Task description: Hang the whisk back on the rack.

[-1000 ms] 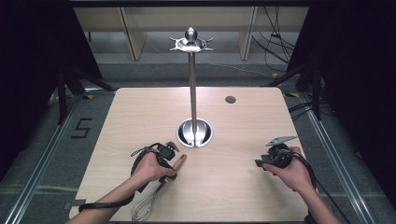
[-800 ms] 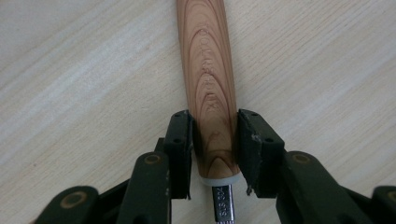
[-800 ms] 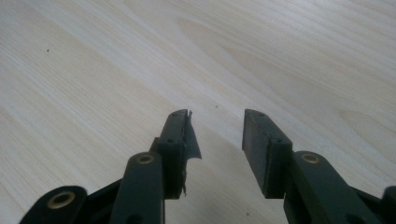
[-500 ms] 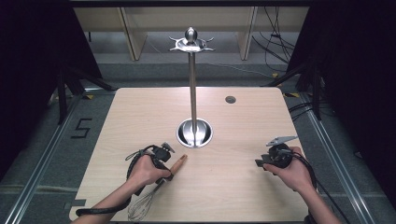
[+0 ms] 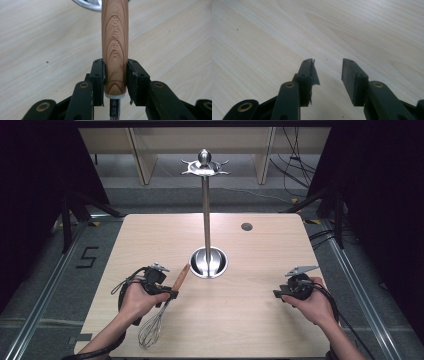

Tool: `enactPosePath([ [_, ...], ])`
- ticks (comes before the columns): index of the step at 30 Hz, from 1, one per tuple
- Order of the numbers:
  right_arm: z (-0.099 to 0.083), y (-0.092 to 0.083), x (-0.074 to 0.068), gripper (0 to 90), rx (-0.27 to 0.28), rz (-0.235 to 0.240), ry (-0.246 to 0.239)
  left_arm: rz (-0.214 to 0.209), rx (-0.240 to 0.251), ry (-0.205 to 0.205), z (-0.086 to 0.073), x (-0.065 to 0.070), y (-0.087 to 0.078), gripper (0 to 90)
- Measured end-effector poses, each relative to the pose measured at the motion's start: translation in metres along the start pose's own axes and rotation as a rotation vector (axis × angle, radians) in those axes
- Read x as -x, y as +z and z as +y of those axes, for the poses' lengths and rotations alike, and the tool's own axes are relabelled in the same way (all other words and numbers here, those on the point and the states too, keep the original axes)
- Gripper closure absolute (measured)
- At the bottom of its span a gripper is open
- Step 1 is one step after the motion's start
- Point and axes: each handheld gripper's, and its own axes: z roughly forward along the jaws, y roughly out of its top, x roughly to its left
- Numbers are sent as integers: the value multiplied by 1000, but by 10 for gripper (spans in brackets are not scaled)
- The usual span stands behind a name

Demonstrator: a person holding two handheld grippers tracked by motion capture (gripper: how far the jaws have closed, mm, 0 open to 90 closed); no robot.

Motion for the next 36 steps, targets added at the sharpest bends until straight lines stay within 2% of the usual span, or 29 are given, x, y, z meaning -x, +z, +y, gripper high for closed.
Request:
enactPosePath([
  [1, 0, 0, 0, 618, 0, 0, 0, 0, 0, 0, 0, 0, 0, 680],
  [2, 0, 1, 1, 618, 4, -9, -16, 6, 28, 5, 0, -2, -8, 680],
  [4, 0, 1, 0, 617, 5, -9, -18, 19, 87, -7, -1, -3, -12, 680],
  [5, 1, -1, -1, 618, -9, 0, 9, 21, 104, -7, -2, -3, -14, 680],
  [6, 1, -1, 0, 618, -19, -2, -1, 21, 120, -9, -2, -2, -16, 680],
  [8, 1, -2, 0, 618, -18, -1, 0, 20, 131, -1, -3, -2, -18, 680],
  [9, 0, 1, -1, 617, 8, 1, 6, 22, 153, 17, -3, -3, -22, 681],
  [10, -1, 3, 0, 618, 33, -13, -18, 20, 164, 24, -4, -4, -23, 681],
  [11, 0, 1, 0, 618, 13, -9, -16, 20, 164, 24, -4, -4, -23, 680],
  [12, 0, 0, 0, 618, 13, -9, -18, 16, 187, 33, -5, -4, -27, 681],
  [14, 0, 0, 0, 618, 16, -10, -15, 21, 203, 45, -5, -5, -29, 681],
  [16, 0, -2, 1, 618, -7, -5, -24, 22, 290, 34, -6, -4, -32, 681],
  [18, 1, -2, 1, 618, 1, -6, -23, 25, 315, 40, -6, -4, -35, 681],
  [19, 1, -3, 0, 618, 1, -4, -15, 24, 353, 22, -6, -2, -35, 681],
  [20, 1, -3, -1, 618, -1, -2, -5, 24, 353, 22, -6, -2, -35, 681],
  [23, 2, -4, -1, 618, 0, -3, -3, 38, 406, 45, -4, -2, -41, 681],
  [24, 2, -4, -1, 618, 1, -3, -3, 38, 418, 36, -4, -2, -42, 681],
  [27, 2, -4, -1, 618, 5, -3, 1, 41, 463, 63, -3, -4, -45, 681],
  [28, 1, -4, 0, 618, 13, -8, -16, 35, 486, 64, -2, -3, -46, 680],
  [29, 1, -4, 0, 618, 15, -7, -16, 34, 486, 89, -1, -5, -48, 681],
  [30, 2, -4, -1, 618, 16, -4, -4, 33, 503, 93, 0, -5, -48, 680],
  [31, 2, -5, -2, 618, 13, -3, 9, 32, 514, 80, 0, -4, -49, 681],
  [33, 2, -5, -2, 618, 14, -2, 9, 28, 531, 96, 2, -5, -50, 680],
  [34, 2, -4, -2, 618, 20, -1, 11, 36, 527, 117, 3, -6, -52, 681],
  [35, 2, -5, -2, 618, 21, -1, 11, 34, 530, 124, 4, -7, -53, 680],
  [36, 1, -3, -2, 618, 44, 1, 15, 34, 539, 119, 5, -7, -53, 680],
])
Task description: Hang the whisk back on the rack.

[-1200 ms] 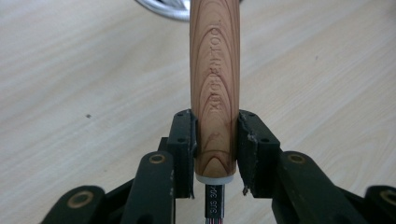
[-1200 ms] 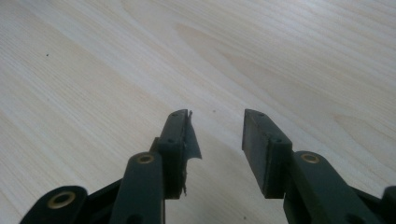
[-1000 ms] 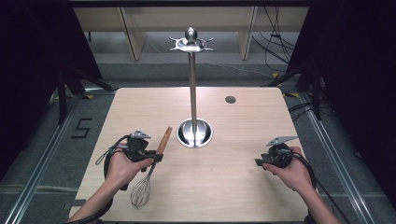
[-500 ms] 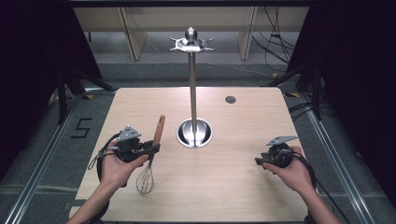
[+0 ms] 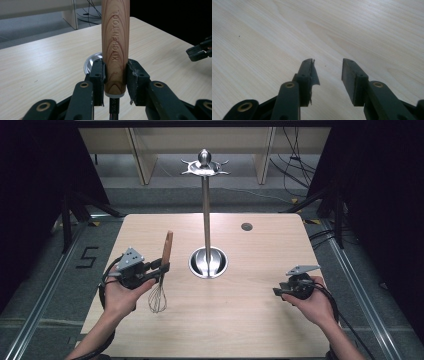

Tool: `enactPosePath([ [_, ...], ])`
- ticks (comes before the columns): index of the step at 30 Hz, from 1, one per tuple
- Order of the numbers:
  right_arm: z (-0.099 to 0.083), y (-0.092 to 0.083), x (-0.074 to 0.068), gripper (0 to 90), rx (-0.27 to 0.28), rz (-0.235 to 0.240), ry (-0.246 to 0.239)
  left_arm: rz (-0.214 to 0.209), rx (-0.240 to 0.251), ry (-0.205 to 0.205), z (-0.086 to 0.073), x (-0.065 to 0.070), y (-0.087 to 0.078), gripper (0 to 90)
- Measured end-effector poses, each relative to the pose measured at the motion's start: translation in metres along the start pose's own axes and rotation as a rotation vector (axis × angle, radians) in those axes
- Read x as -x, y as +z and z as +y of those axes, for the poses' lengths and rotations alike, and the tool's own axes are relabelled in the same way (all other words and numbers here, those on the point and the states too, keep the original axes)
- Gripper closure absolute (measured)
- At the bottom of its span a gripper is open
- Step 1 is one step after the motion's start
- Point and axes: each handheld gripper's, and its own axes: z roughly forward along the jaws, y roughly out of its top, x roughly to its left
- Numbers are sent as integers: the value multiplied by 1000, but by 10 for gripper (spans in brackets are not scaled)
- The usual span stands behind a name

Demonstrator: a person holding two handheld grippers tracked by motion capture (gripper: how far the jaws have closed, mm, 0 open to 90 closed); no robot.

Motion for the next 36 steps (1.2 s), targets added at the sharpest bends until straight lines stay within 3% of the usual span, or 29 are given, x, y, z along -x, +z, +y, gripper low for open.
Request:
enactPosePath([
  [4, 0, 0, 0, 617, 0, 0, -1, -1, 25, 6, 5, -1, -2, 680],
  [6, 1, -2, 0, 617, -25, -3, -7, -1, 38, 15, 7, -1, -2, 680],
  [7, 0, 1, 0, 616, 11, 0, 0, 0, 47, 15, 9, -1, -2, 680],
  [9, 0, 1, 2, 617, 6, -13, -28, 1, 70, 5, 12, 0, -1, 680],
  [15, 0, 1, 2, 616, 12, -13, -32, 1, 94, 13, 20, 0, -2, 680],
  [16, 0, 2, 4, 616, 33, -18, -62, -5, 102, 16, 21, -1, -1, 680],
  [20, 0, 2, 4, 616, 32, -17, -58, 4, 103, 34, 28, -3, -1, 680],
  [23, 1, 0, 3, 616, 20, -7, -34, 5, 109, 41, 33, -4, -1, 680],
  [24, 0, -1, 1, 616, 2, -1, -6, 6, 110, 42, 35, -4, -1, 680],
  [28, 0, 0, 1, 615, 7, 0, -10, 9, 121, 32, 39, -4, 0, 680],
  [34, 0, 0, 2, 614, 10, 0, -11, 10, 130, 48, 50, -4, 2, 680],
  [36, 1, -2, 2, 614, -13, -2, -15, 10, 131, 47, 51, -4, 2, 680],
])
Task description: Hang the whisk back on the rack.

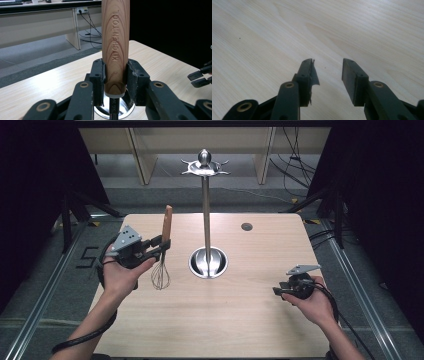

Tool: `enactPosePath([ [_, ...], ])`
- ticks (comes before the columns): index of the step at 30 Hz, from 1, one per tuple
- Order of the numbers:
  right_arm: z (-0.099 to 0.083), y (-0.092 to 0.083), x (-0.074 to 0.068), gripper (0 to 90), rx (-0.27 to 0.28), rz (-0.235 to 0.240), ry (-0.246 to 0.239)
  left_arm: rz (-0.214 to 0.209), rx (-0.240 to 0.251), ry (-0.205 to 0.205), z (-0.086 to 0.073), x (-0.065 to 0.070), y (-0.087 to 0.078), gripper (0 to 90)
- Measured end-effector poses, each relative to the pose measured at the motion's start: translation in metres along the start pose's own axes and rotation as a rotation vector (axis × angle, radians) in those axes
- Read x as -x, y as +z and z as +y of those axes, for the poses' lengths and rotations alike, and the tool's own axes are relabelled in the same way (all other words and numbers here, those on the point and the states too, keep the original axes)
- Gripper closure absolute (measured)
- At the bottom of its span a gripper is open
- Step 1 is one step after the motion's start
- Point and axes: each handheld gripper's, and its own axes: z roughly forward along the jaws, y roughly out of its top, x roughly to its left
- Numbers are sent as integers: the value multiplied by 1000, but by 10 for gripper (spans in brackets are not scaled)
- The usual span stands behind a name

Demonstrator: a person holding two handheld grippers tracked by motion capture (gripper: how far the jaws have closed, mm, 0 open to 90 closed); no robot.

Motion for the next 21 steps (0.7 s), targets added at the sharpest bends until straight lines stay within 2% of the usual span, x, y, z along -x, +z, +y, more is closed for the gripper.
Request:
enactPosePath([
  [6, 0, 0, 0, 614, 6, -2, 2, 7, 4, 6, 8, -2, 2, 680],
  [9, 0, 1, 2, 614, 22, -8, -25, 12, 3, 13, 12, -3, 3, 680],
  [11, 0, 0, 1, 614, 10, -6, -10, 13, 5, 15, 14, -4, 4, 680],
  [21, 0, 0, 1, 613, 12, -4, -10, 13, 11, 30, 25, -4, 7, 680],
])
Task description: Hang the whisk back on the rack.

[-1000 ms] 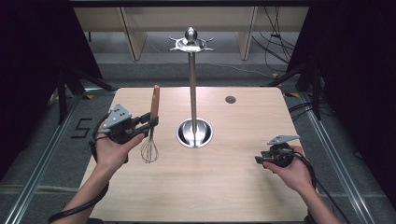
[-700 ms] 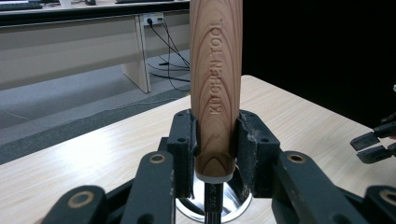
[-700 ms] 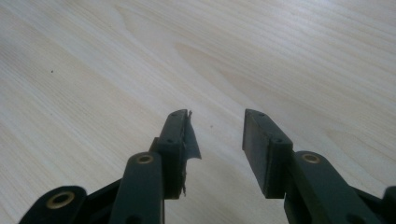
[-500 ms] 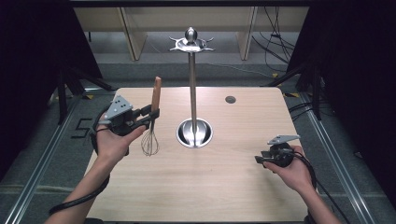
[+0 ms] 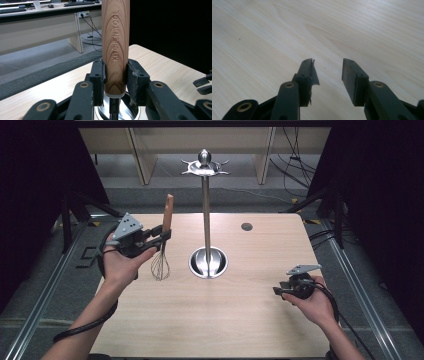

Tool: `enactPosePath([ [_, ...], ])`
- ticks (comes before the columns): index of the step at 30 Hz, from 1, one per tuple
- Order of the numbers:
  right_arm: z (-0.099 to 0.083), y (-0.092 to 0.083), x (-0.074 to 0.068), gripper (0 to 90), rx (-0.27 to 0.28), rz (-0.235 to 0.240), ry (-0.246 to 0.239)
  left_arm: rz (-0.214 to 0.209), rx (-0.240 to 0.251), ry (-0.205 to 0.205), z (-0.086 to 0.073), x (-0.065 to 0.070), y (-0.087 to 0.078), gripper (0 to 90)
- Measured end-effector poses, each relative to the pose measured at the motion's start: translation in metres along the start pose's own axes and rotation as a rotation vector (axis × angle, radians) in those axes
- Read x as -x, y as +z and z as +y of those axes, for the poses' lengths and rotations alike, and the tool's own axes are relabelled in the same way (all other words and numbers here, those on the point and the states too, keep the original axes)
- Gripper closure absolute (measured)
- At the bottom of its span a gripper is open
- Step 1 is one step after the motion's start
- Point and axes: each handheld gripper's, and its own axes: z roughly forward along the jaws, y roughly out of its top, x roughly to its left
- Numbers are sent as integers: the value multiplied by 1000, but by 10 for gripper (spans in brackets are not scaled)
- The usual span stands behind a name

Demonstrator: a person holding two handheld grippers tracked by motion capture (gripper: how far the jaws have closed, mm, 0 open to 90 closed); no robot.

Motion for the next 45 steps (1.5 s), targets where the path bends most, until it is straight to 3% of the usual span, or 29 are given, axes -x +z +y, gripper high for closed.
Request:
enactPosePath([
  [3, 0, 2, -2, 613, 34, 2, 26, 0, 5, 7, 3, 0, 1, 680],
  [6, 0, 1, -2, 613, 26, 5, 26, -14, 9, 11, 5, -1, 3, 680],
  [7, 1, -1, -1, 613, -5, 3, 18, -23, 22, 41, 6, -4, 4, 680],
  [13, 0, 1, -2, 613, 22, 3, 23, -44, 37, 54, 8, -7, 7, 680],
  [14, 0, 0, 0, 613, -1, -1, -5, -66, 41, 61, 9, -9, 8, 680],
  [18, 0, 0, 0, 613, 5, -2, -5, -98, 40, 68, 12, -13, 9, 679],
  [22, 0, 0, 0, 611, 6, -3, -5, -126, 52, 67, 15, -18, 11, 679],
  [24, 0, 2, -1, 610, 32, -7, -4, -134, 54, 67, 15, -19, 11, 679],
  [25, 0, 2, 2, 610, 43, -13, -39, -146, 65, 69, 16, -21, 11, 679],
  [26, -1, 4, 0, 610, 55, -13, -17, -150, 65, 71, 17, -21, 11, 679],
  [27, 0, 1, -2, 609, 27, 2, 26, -155, 63, 69, 17, -23, 12, 679],
  [28, 1, -2, -1, 609, -5, 1, 11, -161, 64, 68, 18, -24, 12, 679],
  [34, 1, -2, -1, 609, -3, 1, 11, -193, 67, 61, 20, -31, 13, 679],
  [37, 1, -2, -1, 609, -3, 1, 10, -225, 67, 50, 21, -37, 14, 679],
  [39, 1, -1, 0, 608, 14, -5, -16, -264, 66, 46, 21, -42, 15, 679],
  [43, 1, -2, -1, 607, -3, 0, 11, -295, 76, 45, 20, -46, 16, 679],
  [44, 1, -1, 1, 608, 16, -7, -19, -295, 76, 45, 20, -46, 16, 679],
  [45, 1, -1, 1, 608, 16, -7, -19, -302, 78, 50, 21, -47, 16, 679],
])
